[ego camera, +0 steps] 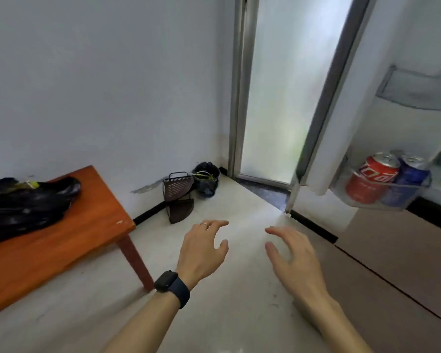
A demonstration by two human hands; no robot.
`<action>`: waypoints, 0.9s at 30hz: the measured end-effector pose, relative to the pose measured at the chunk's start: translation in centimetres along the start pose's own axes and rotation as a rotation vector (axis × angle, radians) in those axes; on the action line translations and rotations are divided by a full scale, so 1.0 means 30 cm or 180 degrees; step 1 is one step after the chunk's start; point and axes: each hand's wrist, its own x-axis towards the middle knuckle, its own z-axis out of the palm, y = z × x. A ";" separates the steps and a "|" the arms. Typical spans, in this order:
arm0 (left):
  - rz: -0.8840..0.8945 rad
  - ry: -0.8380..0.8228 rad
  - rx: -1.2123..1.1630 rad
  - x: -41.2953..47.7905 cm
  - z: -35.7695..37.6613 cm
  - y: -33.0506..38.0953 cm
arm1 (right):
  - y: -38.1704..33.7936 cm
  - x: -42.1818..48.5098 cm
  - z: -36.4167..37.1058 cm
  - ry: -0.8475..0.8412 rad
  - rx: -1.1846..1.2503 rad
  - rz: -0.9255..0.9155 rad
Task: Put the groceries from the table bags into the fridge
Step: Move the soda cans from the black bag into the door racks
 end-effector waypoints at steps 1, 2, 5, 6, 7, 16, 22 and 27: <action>-0.0150 0.0017 0.0063 -0.039 -0.042 -0.092 | -0.054 -0.002 0.076 -0.0201 -0.0041 -0.0081; -0.0303 0.0030 0.0110 -0.078 -0.084 -0.184 | -0.109 -0.005 0.152 -0.0398 -0.0078 -0.0170; -0.0800 0.0087 0.0188 -0.192 -0.221 -0.451 | -0.287 -0.012 0.383 -0.0919 -0.0114 -0.0478; -0.0930 0.0131 0.0237 -0.227 -0.266 -0.532 | -0.346 -0.014 0.457 -0.1070 -0.0110 -0.0567; -0.1043 0.0179 0.0279 -0.262 -0.313 -0.608 | -0.404 -0.017 0.530 -0.1196 -0.0121 -0.0663; -0.1881 0.0596 0.0287 -0.486 -0.678 -1.069 | -0.852 0.004 1.016 -0.2000 -0.0111 -0.1367; -0.1967 0.0723 0.0225 -0.427 -0.816 -1.291 | -1.015 0.123 1.259 -0.2147 -0.0016 -0.1501; -0.1964 0.0769 0.0318 -0.261 -0.930 -1.507 | -1.124 0.302 1.487 -0.2192 0.0078 -0.1543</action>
